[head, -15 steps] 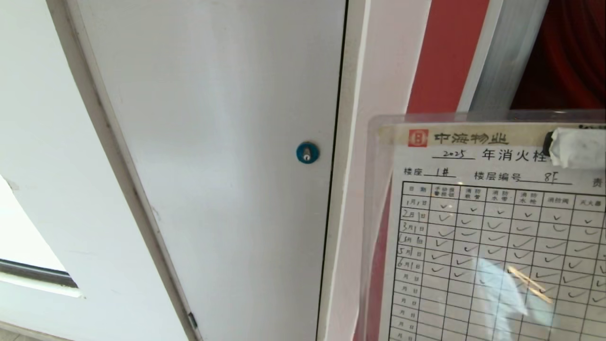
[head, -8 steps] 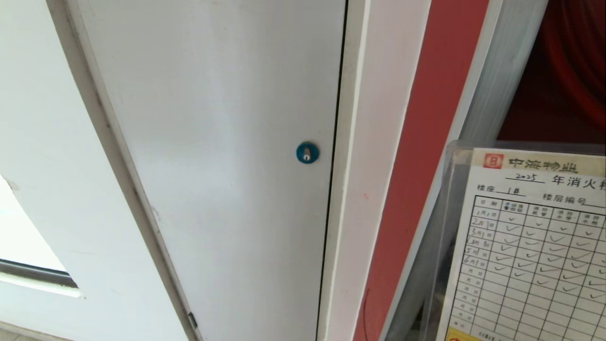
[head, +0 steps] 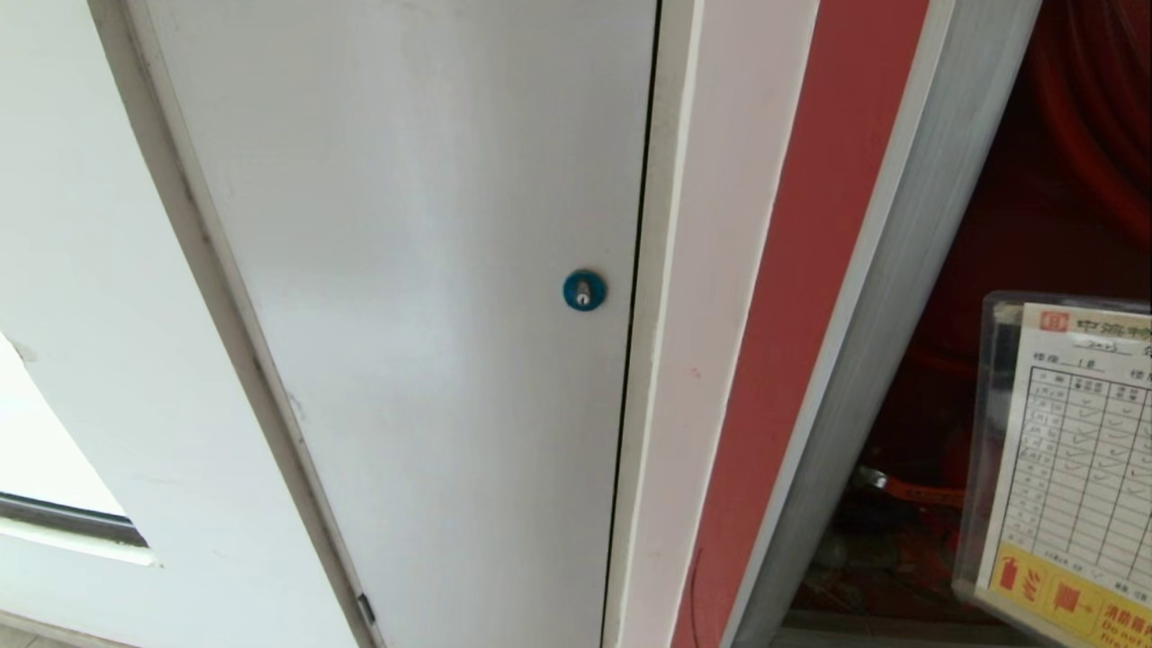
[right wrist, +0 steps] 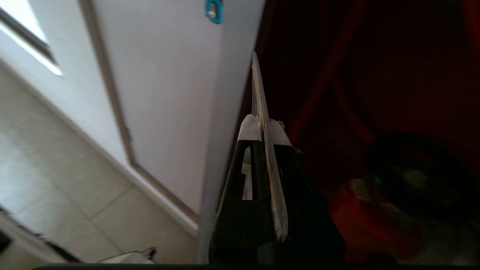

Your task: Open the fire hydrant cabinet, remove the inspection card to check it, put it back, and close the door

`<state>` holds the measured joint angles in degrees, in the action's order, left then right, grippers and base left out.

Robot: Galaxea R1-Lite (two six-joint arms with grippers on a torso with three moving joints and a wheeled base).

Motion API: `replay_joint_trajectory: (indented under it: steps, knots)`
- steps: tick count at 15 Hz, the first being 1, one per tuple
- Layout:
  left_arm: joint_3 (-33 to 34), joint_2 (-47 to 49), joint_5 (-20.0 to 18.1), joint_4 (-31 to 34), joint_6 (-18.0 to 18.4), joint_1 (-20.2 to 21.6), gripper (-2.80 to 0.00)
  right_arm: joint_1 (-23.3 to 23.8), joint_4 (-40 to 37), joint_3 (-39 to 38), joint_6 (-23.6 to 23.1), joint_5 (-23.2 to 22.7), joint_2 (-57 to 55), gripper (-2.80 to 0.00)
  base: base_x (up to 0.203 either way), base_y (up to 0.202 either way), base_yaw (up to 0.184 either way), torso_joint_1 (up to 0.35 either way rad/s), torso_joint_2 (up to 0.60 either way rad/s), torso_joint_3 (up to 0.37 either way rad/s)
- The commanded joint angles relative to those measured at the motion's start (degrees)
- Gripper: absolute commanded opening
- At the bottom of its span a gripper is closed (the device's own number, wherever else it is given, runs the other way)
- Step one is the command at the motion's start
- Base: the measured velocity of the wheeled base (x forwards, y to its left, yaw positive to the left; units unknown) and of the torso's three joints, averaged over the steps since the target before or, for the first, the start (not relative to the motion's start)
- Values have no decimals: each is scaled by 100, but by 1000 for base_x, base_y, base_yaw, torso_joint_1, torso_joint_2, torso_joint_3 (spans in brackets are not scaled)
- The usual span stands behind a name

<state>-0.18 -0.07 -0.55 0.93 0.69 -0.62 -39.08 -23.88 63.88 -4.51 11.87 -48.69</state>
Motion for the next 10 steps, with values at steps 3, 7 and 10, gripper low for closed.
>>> replay_joint_trajectory:
  steps: [3, 7, 10]
  knots:
    - [1, 7, 2, 1, 1, 1, -280, -3, -51, 239, -1218, 1010, 9, -280, 0, 0, 0, 0, 0, 0]
    - [1, 7, -7, -1, 1, 1, -280, -3, -13, 311, -2411, 1462, 59, -280, 0, 0, 0, 0, 0, 0]
    - [1, 7, -3, 1, 1, 1, -280, -3, -5, 490, -3063, 1720, 83, -280, 0, 0, 0, 0, 0, 0]
